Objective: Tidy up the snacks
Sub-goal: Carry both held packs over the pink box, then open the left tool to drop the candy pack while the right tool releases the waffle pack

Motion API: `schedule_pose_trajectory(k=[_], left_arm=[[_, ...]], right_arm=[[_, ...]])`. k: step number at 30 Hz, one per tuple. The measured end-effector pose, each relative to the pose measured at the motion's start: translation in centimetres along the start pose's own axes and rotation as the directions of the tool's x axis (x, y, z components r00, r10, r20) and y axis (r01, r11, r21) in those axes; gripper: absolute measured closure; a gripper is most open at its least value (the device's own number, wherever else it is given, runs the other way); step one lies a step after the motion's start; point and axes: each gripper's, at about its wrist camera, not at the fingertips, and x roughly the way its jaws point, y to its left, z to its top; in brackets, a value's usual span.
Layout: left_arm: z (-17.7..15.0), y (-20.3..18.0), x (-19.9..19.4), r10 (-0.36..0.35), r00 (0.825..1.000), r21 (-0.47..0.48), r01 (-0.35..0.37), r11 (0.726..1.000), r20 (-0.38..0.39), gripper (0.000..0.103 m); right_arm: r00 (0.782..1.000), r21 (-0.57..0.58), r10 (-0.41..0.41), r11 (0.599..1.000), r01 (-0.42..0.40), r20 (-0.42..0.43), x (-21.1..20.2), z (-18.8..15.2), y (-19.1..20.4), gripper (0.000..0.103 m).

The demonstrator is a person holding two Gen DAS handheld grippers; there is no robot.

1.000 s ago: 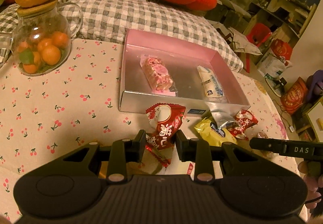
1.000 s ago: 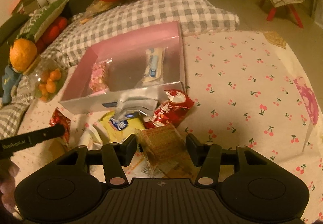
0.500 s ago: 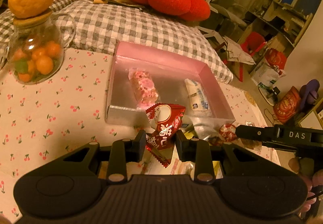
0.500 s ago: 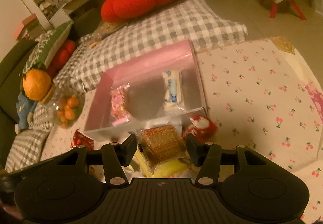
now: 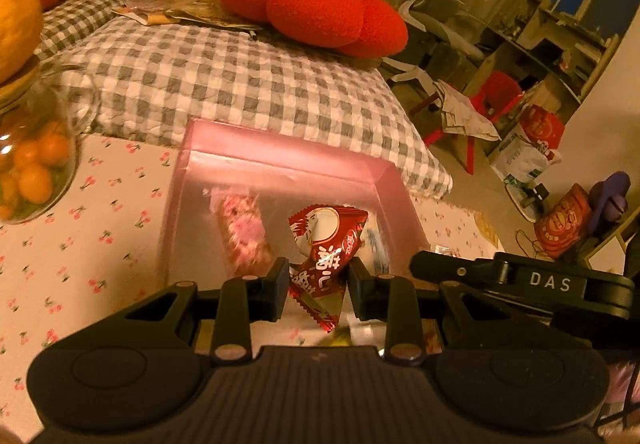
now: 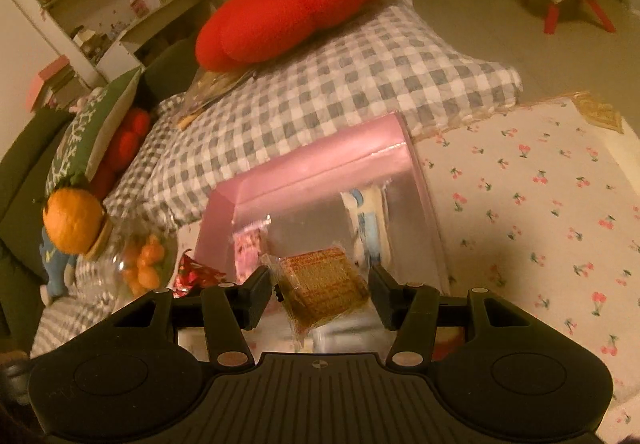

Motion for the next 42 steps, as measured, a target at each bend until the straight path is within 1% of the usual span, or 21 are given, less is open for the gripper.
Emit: schedule_pose_trajectory(k=[6,8,13,16,22,28,29,33,35,39,41,42], left_arm=[[1.1,-0.2,2.9,-0.008,0.999,-0.058,0.006,0.998,-0.041,0.075],[1.2,-0.2,3.9,-0.001,0.998,-0.062,-0.002,0.998,-0.056,0.075],[1.2,0.0,5.9,0.041,0.995,-0.068,-0.047,0.997,-0.087,0.075],[1.3,0.4,6.8,0.045,0.994,-0.075,-0.052,0.996,-0.097,0.075],[1.4,0.9,7.8,0.065,0.994,-0.068,-0.071,0.995,-0.089,0.074],[1.4,1.0,8.1,0.091,0.994,-0.034,-0.093,0.995,-0.068,0.075],[1.4,1.0,8.2,0.092,0.994,-0.031,-0.094,0.995,-0.063,0.072],[1.5,1.0,7.9,0.088,0.995,-0.020,-0.089,0.996,-0.042,0.068],[1.5,0.9,7.7,0.087,0.995,-0.007,-0.088,0.996,-0.038,0.064],[1.4,0.7,7.1,0.095,0.995,0.025,-0.094,0.995,-0.027,0.059],[1.4,0.6,6.7,0.100,0.995,0.038,-0.100,0.994,-0.021,0.053],[1.4,0.6,6.5,0.101,0.995,0.043,-0.100,0.994,-0.018,0.052]], right_arm=[[1.000,0.057,-0.004,0.998,0.005,-0.015,2.7,1.8,-0.5,0.050],[1.000,0.068,-0.007,0.998,0.009,-0.024,3.6,2.2,-0.7,0.050],[0.999,0.079,-0.025,0.997,0.029,-0.039,5.5,2.8,-0.9,0.050],[0.999,0.097,-0.024,0.995,0.028,-0.049,6.4,3.2,-1.0,0.050],[0.998,0.093,-0.034,0.995,0.039,-0.047,7.6,3.8,-0.9,0.050],[0.998,0.094,-0.041,0.995,0.045,-0.044,8.5,4.4,-1.0,0.050],[0.998,0.092,-0.043,0.995,0.047,-0.042,8.6,4.4,-1.0,0.050],[0.998,0.082,-0.054,0.995,0.057,-0.039,9.0,4.8,-0.9,0.050],[0.998,0.077,-0.058,0.995,0.061,-0.037,9.2,4.9,-0.8,0.050],[0.998,0.071,-0.063,0.995,0.065,-0.030,9.3,5.0,-0.7,0.048],[0.997,0.072,-0.069,0.995,0.071,-0.024,9.1,5.0,-0.7,0.047],[0.997,0.075,-0.072,0.994,0.074,-0.024,9.1,5.1,-0.7,0.046]])
